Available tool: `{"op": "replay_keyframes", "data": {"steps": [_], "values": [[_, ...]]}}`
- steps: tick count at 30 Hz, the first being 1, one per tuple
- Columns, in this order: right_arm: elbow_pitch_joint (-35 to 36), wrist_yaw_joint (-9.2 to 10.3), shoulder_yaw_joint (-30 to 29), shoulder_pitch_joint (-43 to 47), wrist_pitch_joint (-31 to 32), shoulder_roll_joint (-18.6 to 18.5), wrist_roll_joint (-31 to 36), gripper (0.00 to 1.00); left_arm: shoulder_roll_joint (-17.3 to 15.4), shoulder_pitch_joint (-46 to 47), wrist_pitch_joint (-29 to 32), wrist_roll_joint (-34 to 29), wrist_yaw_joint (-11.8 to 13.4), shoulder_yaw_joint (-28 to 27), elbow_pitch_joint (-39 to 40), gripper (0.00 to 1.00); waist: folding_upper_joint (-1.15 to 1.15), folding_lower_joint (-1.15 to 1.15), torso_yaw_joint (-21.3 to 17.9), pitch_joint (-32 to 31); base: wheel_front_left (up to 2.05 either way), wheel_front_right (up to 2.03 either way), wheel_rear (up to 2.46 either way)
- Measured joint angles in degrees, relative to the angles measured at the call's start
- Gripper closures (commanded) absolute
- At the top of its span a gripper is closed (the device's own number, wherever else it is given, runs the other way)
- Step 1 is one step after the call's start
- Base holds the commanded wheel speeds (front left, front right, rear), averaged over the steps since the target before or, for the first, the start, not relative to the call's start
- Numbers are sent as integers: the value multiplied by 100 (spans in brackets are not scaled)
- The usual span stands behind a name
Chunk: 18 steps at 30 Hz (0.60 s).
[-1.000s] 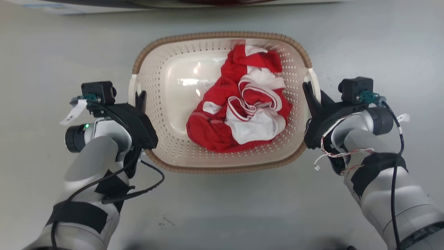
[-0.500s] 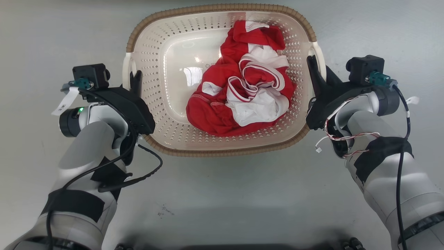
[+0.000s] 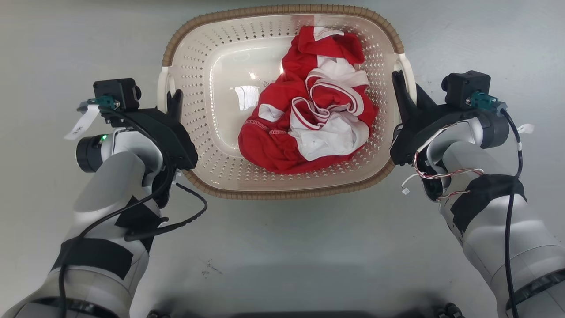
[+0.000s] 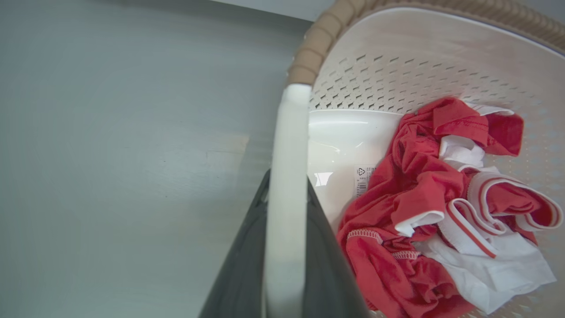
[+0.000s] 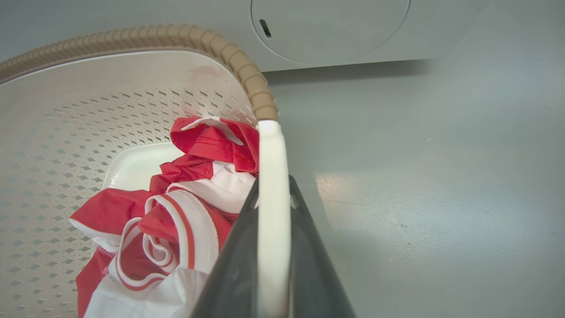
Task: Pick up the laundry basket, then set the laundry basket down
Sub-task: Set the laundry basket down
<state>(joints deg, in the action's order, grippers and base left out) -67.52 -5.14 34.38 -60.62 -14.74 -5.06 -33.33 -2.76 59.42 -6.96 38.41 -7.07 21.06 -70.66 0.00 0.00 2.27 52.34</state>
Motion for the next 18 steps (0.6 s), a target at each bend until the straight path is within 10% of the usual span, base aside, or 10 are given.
{"op": "replay_keyframes", "data": {"steps": [1,2,3,18], "values": [[2,-2,11,1,1,0,0,100,3,3,27,4,-1,-1,-4,71,0,0,1,-7,0,0,0],[2,-27,13,2,2,-2,0,54,12,3,40,30,-1,-9,-18,0,0,0,4,-14,0,0,0],[1,-49,15,3,3,-15,0,0,20,3,58,55,-5,-15,-27,0,0,0,8,-21,0,0,0],[-126,-152,97,433,4,-205,-46,0,5,-147,68,120,-8,40,-121,0,0,1,111,-457,0,0,0]]}}
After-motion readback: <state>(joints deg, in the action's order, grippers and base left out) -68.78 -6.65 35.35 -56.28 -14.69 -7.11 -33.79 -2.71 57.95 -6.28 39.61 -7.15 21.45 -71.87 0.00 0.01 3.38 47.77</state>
